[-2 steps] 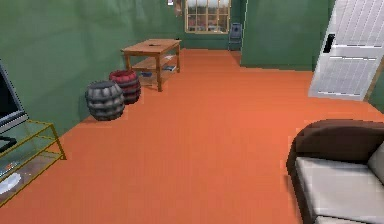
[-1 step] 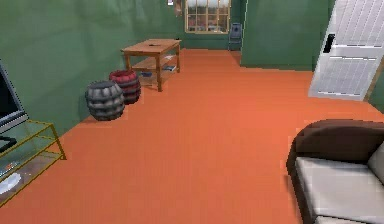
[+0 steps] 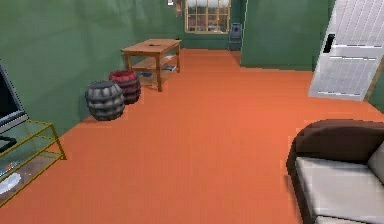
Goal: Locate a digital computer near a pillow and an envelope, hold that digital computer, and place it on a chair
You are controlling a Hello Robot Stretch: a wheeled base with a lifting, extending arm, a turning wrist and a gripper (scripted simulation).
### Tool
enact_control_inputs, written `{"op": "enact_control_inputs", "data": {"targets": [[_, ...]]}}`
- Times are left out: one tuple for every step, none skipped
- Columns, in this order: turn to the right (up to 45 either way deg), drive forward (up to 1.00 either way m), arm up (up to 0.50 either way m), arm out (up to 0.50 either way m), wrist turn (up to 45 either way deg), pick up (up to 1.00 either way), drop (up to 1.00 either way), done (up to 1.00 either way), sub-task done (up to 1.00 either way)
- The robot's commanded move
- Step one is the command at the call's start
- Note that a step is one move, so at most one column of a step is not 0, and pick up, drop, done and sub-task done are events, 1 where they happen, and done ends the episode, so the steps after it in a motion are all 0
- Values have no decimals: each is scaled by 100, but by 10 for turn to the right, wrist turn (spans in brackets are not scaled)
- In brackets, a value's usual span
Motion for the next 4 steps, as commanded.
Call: {"op": "enact_control_inputs", "data": {"targets": [[0, 0, 10, 0, 0, 0, 0, 0, 0], [0, 0, 50, 0, 0, 0, 0, 0, 0], [0, 0, 16, 0, 0, 0, 0, 0, 0], [0, 0, 0, 0, -450, 0, 0, 0, 0]]}}
